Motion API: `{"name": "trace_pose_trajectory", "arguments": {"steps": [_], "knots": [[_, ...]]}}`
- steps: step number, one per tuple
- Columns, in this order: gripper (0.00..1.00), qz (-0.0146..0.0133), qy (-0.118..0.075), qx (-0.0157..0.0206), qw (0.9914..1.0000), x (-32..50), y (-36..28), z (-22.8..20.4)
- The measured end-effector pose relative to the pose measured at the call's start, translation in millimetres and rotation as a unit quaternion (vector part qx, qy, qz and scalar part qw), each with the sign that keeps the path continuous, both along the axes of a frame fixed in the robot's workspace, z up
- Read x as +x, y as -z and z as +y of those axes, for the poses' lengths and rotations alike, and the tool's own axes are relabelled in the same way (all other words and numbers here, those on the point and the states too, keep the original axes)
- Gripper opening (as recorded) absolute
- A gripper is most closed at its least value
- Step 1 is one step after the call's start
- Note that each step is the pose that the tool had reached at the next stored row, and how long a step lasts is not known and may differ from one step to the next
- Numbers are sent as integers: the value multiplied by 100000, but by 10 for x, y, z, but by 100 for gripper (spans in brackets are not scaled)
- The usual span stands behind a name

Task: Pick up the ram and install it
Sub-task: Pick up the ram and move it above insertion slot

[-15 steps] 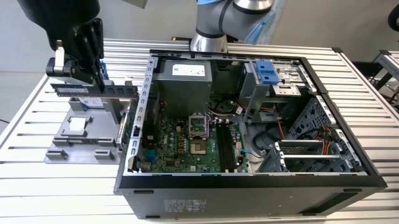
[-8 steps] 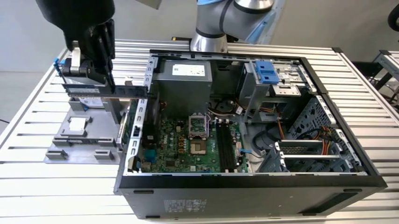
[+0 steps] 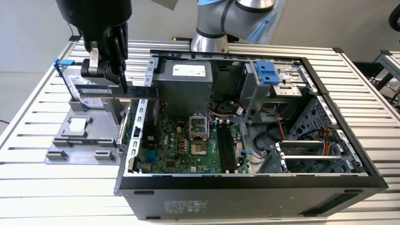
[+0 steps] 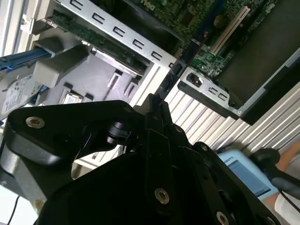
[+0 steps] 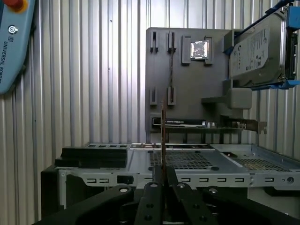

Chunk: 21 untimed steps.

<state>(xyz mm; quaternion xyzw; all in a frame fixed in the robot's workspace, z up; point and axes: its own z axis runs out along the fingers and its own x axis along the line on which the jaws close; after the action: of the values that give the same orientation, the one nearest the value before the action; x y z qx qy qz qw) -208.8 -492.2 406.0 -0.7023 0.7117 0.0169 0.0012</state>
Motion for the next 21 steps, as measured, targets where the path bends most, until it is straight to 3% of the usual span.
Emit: {"name": "trace_pose_trajectory", "arguments": {"steps": [11,21], "knots": [[0,145,8,1,100000,273,0,0],[0,417,-1,-3,99999,576,0,0]]}}
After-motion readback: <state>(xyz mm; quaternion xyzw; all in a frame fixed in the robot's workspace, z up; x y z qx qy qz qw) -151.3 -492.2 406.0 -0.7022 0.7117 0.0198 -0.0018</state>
